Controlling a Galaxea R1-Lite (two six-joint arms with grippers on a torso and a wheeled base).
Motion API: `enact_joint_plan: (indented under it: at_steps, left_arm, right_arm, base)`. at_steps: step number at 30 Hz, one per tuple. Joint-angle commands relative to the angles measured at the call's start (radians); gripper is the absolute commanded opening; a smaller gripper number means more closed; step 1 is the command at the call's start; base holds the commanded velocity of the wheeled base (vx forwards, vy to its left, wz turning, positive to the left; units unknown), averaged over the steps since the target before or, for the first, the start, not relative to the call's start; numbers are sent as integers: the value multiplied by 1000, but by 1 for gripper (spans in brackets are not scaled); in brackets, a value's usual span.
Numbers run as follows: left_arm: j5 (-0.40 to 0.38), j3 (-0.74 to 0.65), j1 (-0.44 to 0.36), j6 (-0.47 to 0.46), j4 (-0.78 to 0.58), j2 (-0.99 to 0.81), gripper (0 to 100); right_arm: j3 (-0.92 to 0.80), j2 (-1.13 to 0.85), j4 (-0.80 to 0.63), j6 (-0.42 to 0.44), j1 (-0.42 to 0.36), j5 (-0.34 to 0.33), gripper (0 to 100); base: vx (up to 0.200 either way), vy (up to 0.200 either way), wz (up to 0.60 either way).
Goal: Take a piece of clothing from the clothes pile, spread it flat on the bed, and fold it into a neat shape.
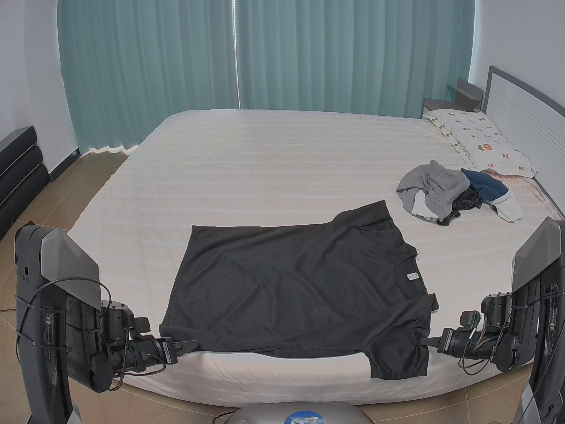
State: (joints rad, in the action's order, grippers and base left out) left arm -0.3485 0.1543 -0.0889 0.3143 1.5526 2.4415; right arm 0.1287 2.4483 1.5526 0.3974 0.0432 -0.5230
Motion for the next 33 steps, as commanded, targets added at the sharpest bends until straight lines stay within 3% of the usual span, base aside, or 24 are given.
enact_joint_plan:
  at_steps: [1,11,18,27,33]
  left_arm:
    - [2,-7,1,0,14,11,0]
    - [-23,-90,75,-7,14,-19,0]
    - [-43,-150,81,0,14,-67,0]
    - [-37,-137,121,2,14,-59,0]
    - [-40,-151,117,-1,14,-61,0]
  right_arm:
    - [0,3,12,0,0,0,0]
    - [-6,-9,12,1,3,0,0]
    - [-70,-94,12,1,1,-2,0]
    - [-129,-192,6,1,6,-8,0]
    - [-129,-252,-175,-20,7,-9,0]
  base:
    - [0,0,0]
    - [0,0,0]
    - [0,0,0]
    - [0,0,0]
    - [0,0,0]
